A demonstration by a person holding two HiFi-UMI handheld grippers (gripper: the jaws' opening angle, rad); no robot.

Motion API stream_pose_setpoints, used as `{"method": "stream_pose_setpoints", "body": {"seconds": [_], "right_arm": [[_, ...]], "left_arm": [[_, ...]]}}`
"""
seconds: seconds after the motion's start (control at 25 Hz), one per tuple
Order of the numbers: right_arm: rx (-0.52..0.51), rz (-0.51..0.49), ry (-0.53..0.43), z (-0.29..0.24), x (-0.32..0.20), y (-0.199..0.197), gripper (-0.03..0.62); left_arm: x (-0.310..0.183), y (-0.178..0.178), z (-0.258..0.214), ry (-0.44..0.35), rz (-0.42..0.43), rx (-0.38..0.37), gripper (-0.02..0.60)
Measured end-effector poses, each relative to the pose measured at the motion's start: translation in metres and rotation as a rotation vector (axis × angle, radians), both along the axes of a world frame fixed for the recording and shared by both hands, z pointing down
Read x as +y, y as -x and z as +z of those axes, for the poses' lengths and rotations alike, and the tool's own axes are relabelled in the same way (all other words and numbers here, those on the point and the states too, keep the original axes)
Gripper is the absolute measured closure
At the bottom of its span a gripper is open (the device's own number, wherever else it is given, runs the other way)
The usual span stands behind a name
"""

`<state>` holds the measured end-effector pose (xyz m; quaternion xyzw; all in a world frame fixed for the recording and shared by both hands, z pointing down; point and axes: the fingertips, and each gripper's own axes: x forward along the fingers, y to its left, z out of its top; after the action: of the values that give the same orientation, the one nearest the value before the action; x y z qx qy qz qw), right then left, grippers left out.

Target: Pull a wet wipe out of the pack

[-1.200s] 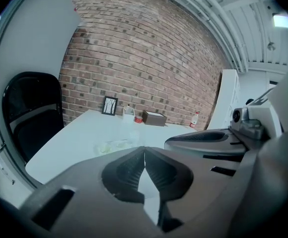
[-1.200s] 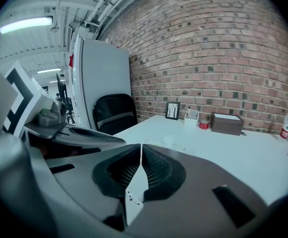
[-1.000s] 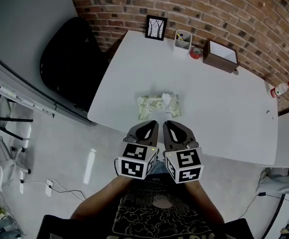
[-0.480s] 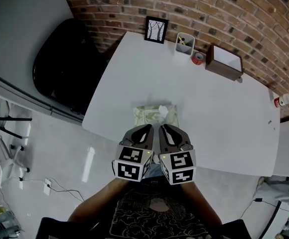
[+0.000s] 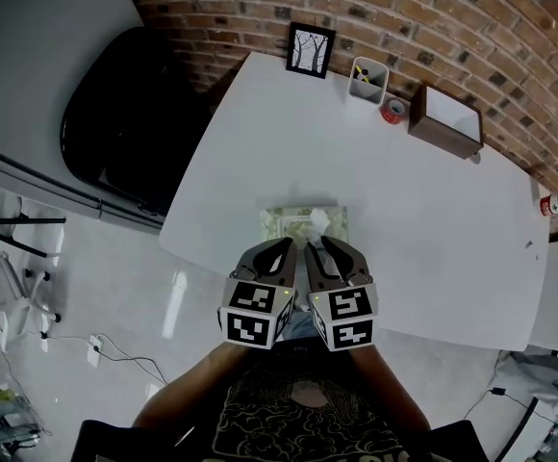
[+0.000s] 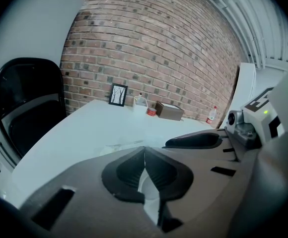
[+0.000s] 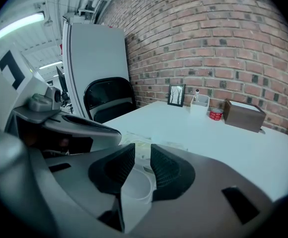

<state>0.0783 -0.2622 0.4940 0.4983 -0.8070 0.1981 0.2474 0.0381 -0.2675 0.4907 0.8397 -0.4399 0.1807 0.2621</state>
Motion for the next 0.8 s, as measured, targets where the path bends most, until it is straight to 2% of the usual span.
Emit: {"method": "stream_pose_setpoints", "body": {"seconds": [0.32,0.52,0.8], "right_arm": [[0.018,-0.007,0.042,0.014,-0.009,-0.002,0.508],[0.033,0.006,0.051,0.019,-0.011,-0.006,0.568],[0.026,0.018,0.043,0.014,-0.011,-0.004,0.574]], "left_arm": [[-0.008,0.002,0.004,0.003,-0.008,-0.009,0.569],[-0.012,0.005,0.005,0.007,-0.011,-0.004,0.569],[-0.010,0.005,0.003,0.004,-0.005,0.004,0.568]]}}
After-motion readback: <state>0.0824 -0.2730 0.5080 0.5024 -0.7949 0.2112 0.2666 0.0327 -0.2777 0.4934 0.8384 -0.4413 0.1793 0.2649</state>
